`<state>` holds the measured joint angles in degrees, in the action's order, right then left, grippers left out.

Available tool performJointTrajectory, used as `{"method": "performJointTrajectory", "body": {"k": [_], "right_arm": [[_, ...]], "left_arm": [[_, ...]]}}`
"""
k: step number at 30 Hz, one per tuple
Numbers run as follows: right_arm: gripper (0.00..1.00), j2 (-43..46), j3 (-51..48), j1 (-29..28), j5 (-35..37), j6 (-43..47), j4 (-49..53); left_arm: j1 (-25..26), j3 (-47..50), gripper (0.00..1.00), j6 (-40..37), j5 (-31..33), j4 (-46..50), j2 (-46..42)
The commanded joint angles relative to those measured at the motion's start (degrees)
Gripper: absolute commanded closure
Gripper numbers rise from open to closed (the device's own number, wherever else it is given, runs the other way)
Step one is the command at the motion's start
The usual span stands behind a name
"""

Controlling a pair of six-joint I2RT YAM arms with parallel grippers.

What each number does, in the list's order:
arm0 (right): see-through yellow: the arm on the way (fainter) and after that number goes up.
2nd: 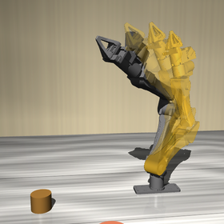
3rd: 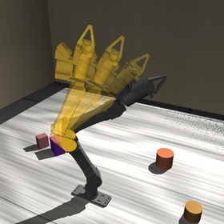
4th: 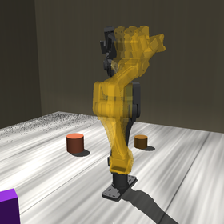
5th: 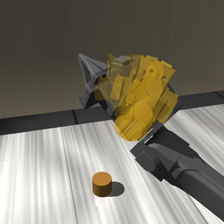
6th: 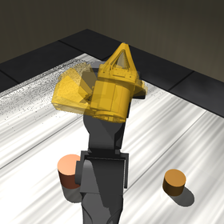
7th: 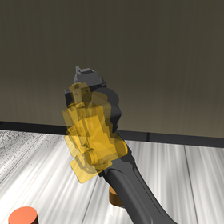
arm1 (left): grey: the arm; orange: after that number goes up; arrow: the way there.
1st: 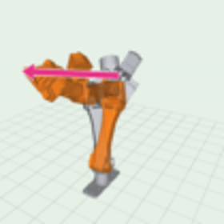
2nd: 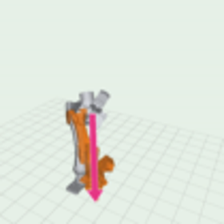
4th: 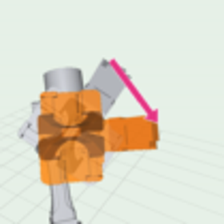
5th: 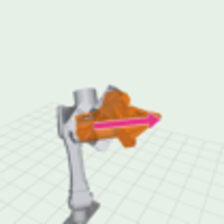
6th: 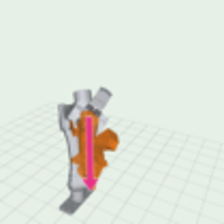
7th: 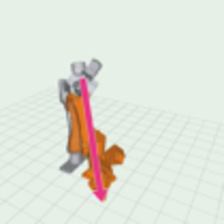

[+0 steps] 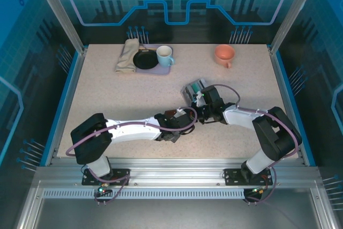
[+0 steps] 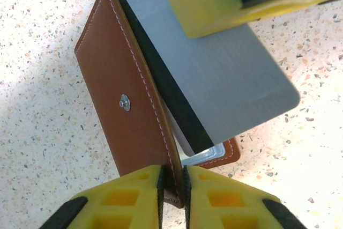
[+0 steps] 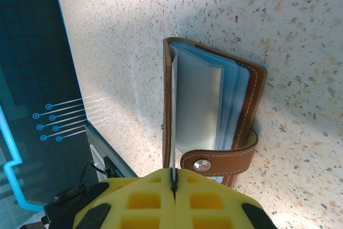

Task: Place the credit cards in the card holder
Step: Open the card holder at the center of the table.

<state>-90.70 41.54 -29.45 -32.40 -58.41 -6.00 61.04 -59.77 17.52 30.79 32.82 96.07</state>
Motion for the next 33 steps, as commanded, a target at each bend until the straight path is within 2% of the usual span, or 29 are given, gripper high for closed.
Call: {"method": "performJointTrajectory", "body": {"k": [1, 4, 9, 17, 23, 27, 31, 33], "right_arm": [[1.0, -0.8, 1.26, 0.45, -0.31, 1.09, 1.46], [1.0, -0.33, 1.44, 0.45, 1.03, 1.69, 3.14], [1.0, 1.45, 2.49, 0.43, 5.87, 4.72, 10.06], [1.0, 3.57, 5.38, 0.36, 13.58, 9.92, 21.52], [1.0, 4.26, 6.6, 0.72, 15.81, 11.52, 24.2], [1.0, 4.07, 7.07, 1.01, 16.75, 12.29, 25.32], [1.0, 3.55, 6.99, 1.33, 14.64, 12.19, 23.52], [1.0, 3.55, 7.04, 1.24, 13.47, 11.83, 22.17]], "left_arm": [[0.58, -1.22, 0.9, 0.03, 0.76, 0.14, -0.18], [0.36, -1.27, 1.0, 0.58, 0.44, 0.1, -0.76], [-2.72, -0.69, 1.0, 3.36, -4.61, -0.6, -3.83], [-14.66, 4.95, 1.0, 11.6, -31.06, -11.29, -12.17], [-20.14, 9.71, 1.0, 19.66, -39.53, -18.59, -11.74], [-23.36, 14.1, 1.0, 25.77, -42.93, -24.05, -11.59], [-26.21, 20.01, 1.0, 31.95, -47.26, -33.0, -11.97], [-27.0, 20.95, 1.0, 32.78, -47.91, -33.75, -12.35]]}}
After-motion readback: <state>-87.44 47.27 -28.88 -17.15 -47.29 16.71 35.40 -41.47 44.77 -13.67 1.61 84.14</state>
